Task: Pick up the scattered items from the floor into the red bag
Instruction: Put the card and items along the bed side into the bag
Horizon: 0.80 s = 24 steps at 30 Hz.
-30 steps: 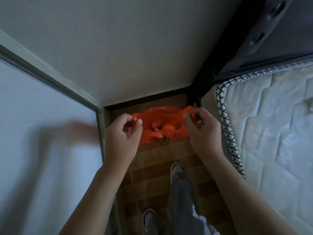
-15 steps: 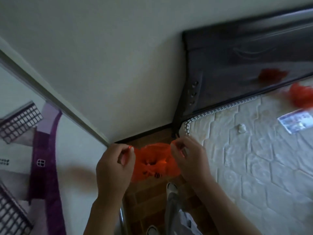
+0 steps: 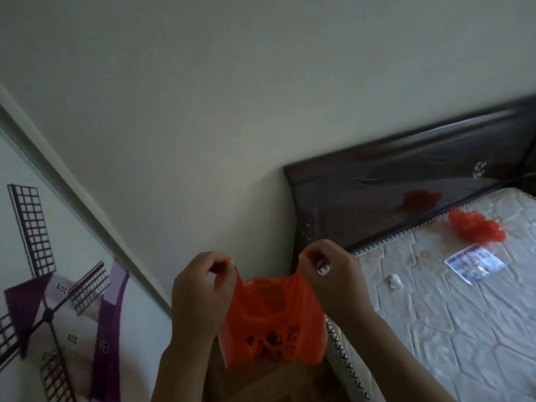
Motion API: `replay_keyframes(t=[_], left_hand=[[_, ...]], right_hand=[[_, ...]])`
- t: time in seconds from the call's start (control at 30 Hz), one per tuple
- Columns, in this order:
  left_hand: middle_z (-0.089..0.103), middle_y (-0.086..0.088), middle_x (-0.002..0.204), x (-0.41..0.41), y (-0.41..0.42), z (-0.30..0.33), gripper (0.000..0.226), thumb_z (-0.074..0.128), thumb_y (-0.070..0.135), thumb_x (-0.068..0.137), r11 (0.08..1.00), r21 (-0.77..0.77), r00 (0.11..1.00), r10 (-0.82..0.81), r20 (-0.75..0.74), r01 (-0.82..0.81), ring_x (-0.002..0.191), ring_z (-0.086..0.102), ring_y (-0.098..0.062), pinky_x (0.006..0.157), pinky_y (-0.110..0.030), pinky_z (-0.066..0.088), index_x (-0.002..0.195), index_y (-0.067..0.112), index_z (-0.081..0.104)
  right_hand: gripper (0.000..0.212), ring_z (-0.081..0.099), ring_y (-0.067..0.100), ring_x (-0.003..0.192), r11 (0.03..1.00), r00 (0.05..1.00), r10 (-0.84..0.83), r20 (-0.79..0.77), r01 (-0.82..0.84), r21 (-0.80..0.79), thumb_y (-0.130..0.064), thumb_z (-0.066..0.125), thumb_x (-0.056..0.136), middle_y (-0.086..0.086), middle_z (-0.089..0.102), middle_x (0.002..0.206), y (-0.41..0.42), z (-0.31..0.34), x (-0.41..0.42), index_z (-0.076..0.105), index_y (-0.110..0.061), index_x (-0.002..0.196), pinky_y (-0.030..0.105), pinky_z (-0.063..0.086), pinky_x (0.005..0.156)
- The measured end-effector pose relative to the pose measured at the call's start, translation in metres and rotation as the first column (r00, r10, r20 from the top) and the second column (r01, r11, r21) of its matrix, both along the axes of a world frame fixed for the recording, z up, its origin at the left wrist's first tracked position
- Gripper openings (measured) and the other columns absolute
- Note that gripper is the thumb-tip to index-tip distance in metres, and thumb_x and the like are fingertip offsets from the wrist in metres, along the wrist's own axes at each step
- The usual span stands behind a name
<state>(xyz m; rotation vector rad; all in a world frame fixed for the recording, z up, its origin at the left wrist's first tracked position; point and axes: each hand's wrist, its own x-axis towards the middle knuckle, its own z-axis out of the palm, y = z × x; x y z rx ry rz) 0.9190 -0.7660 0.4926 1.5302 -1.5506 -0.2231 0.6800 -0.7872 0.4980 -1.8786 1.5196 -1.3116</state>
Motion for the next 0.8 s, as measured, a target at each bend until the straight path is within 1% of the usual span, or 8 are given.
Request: replay_keyframes(t=[0.07,0.13,0.2,0.37,0.47,0.53,0.63,0.8], left_hand=[[0.069,0.013,0.084,-0.008,-0.014,0.006,0.008,0.075,0.013,0.091,1.000,-0.011,1.000,-0.023,-0.001,0.023,0.083,0.065,0.001,0.076,-0.019,0.053,0.091,0.020,0.071],[0.068,0.015,0.082,-0.020,-0.033,0.012,0.011,0.075,0.013,0.091,0.999,-0.019,0.999,-0.047,-0.004,0.047,0.081,0.066,-0.001,0.075,-0.019,0.054,0.089,0.022,0.070],[0.068,0.016,0.080,-0.037,-0.056,0.018,0.012,0.075,0.013,0.092,0.997,-0.024,0.997,-0.070,-0.010,0.070,0.079,0.065,-0.001,0.074,-0.018,0.053,0.088,0.023,0.069],[0.067,0.014,0.079,-0.093,-0.121,0.031,0.012,0.073,0.018,0.094,0.987,-0.051,0.988,-0.153,-0.027,0.152,0.079,0.066,-0.005,0.074,-0.034,0.058,0.085,0.024,0.069],[0.067,0.015,0.080,-0.132,-0.152,0.038,0.015,0.076,0.020,0.093,0.977,-0.087,0.979,-0.200,-0.029,0.197,0.081,0.065,-0.003,0.075,-0.027,0.055,0.084,0.027,0.067],[0.067,0.015,0.080,-0.157,-0.169,0.041,0.015,0.076,0.024,0.093,0.969,-0.113,0.974,-0.224,-0.042,0.218,0.079,0.064,-0.003,0.074,-0.031,0.055,0.083,0.028,0.066],[0.066,0.012,0.078,-0.191,-0.195,0.041,0.013,0.071,0.032,0.090,0.947,-0.155,0.958,-0.286,-0.017,0.280,0.073,0.064,-0.007,0.068,-0.037,0.055,0.080,0.025,0.066],[0.062,0.009,0.077,-0.247,-0.236,0.045,0.012,0.070,0.028,0.089,0.851,-0.208,0.872,-0.488,0.026,0.482,0.071,0.063,-0.013,0.067,-0.042,0.055,0.080,0.021,0.066]], right_hand=[[0.014,0.067,0.010,0.074,1.000,1.000,-0.019,0.002,0.019,-0.014,-0.015,0.074,0.092,-0.015,0.068,0.080,-0.012,0.010,-0.011,0.070,-0.027,0.085,0.031,0.055,0.064],[0.016,0.066,0.008,0.069,0.997,0.998,-0.063,-0.002,0.063,-0.038,-0.015,0.076,0.091,-0.018,0.067,0.077,-0.026,0.018,-0.025,0.069,-0.028,0.084,0.020,0.049,0.059],[0.016,0.064,0.009,0.063,0.993,0.994,-0.109,0.001,0.109,-0.041,-0.015,0.076,0.091,-0.018,0.067,0.075,-0.043,0.024,-0.044,0.069,-0.027,0.083,0.014,0.043,0.056],[0.020,0.065,0.010,0.065,0.982,0.985,-0.172,0.017,0.173,-0.082,-0.014,0.076,0.091,-0.013,0.067,0.072,-0.086,0.042,-0.100,0.068,-0.030,0.083,0.016,0.046,0.058],[0.017,0.063,0.012,0.064,0.965,0.972,-0.236,0.013,0.236,-0.111,-0.017,0.078,0.091,-0.011,0.066,0.069,-0.105,0.045,-0.135,0.069,-0.029,0.083,0.019,0.046,0.057],[0.016,0.063,0.012,0.064,0.947,0.957,-0.291,0.000,0.289,-0.139,-0.019,0.079,0.090,-0.013,0.065,0.070,-0.113,0.046,-0.158,0.069,-0.029,0.082,0.017,0.044,0.056],[0.015,0.064,0.011,0.068,0.907,0.916,-0.400,-0.044,0.388,-0.165,-0.021,0.079,0.089,-0.014,0.066,0.072,-0.115,0.046,-0.191,0.069,-0.030,0.084,0.024,0.050,0.060],[0.019,0.065,0.009,0.073,0.811,0.826,-0.561,-0.056,0.536,-0.234,-0.013,0.082,0.085,-0.015,0.068,0.078,-0.103,0.046,-0.234,0.071,-0.028,0.084,0.026,0.052,0.069]])
